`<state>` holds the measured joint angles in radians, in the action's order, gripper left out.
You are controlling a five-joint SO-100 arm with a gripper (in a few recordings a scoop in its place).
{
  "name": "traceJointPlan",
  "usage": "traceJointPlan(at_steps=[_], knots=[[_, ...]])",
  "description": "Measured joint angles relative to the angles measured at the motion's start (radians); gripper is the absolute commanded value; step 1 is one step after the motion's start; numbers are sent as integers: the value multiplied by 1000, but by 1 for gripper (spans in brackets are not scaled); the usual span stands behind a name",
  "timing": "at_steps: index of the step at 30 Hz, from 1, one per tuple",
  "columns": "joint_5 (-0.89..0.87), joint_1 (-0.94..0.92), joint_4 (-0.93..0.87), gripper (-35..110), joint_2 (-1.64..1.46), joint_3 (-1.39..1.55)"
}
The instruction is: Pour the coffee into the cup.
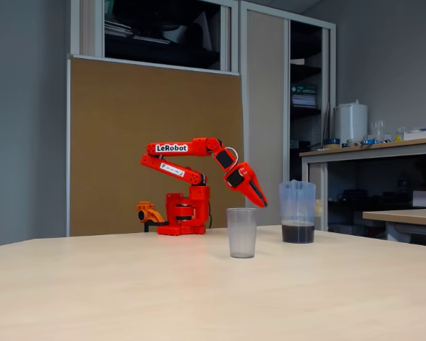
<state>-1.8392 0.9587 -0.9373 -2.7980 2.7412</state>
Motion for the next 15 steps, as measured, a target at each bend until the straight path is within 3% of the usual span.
traceJointPlan(at_steps=[8, 15], knots=[[-61, 41, 278, 20, -2, 29], [-189, 52, 402, 23, 9, 63]])
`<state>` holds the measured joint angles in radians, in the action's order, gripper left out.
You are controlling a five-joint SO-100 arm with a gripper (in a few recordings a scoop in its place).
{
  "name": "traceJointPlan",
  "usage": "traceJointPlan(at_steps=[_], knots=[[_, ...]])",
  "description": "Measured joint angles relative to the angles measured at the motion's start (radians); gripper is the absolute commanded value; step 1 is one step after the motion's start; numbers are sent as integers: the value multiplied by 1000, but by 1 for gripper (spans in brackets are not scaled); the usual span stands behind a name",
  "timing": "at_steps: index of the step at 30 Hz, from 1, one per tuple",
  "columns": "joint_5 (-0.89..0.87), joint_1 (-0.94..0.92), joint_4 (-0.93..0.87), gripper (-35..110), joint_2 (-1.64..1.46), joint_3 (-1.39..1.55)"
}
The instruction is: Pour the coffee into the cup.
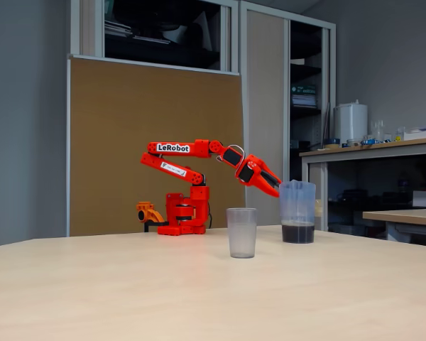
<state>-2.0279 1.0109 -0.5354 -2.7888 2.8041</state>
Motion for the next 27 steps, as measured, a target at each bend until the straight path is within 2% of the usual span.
traceJointPlan(at_steps=[11, 27], knots=[[23, -41, 176, 21, 106, 60], [319, -63, 337, 18, 299, 58]])
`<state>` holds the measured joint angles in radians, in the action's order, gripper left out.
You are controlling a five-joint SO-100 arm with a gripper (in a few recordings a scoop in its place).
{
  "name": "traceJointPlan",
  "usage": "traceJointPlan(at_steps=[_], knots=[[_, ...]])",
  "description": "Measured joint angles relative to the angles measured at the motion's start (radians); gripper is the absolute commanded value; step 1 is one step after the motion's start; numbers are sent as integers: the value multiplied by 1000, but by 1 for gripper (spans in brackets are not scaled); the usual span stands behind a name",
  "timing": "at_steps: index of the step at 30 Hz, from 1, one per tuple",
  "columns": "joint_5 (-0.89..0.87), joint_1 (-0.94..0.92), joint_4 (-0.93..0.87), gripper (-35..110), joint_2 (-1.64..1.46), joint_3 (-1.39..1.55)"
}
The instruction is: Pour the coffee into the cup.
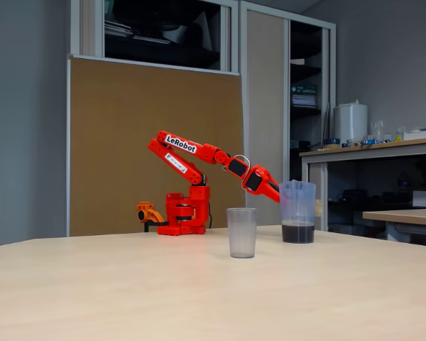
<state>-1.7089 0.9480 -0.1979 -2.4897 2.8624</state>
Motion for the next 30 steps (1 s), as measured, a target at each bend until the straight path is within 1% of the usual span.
traceJointPlan(at_steps=[8, 16, 24, 30], knots=[[152, 9, 58, 18, 77, -6], [230, 14, 127, 17, 158, -40], [221, 17, 209, 17, 270, -110], [190, -9, 305, 17, 357, -127]])
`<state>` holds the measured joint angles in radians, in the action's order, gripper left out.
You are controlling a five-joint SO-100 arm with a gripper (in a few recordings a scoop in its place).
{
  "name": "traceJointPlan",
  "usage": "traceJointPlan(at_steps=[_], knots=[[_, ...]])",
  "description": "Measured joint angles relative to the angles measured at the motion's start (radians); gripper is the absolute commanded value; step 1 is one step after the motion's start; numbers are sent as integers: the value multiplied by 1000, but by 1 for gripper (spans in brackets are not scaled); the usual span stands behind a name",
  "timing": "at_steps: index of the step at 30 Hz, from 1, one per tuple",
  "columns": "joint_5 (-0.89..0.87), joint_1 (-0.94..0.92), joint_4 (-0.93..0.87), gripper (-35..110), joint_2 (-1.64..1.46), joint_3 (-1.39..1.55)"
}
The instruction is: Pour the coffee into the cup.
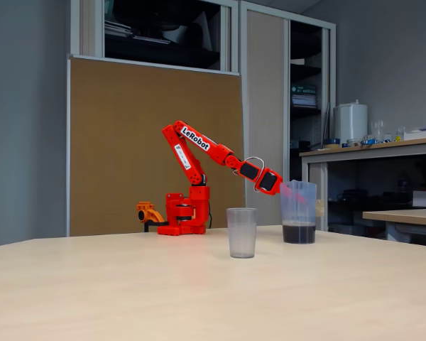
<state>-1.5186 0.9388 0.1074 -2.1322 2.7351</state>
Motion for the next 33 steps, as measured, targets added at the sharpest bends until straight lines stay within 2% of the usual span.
traceJointPlan(at_steps=[8, 16, 33], knots=[[-87, -25, 137, 16, 72, -3], [-124, -41, 170, 15, 89, 0], [-97, -84, 313, 14, 212, 20]])
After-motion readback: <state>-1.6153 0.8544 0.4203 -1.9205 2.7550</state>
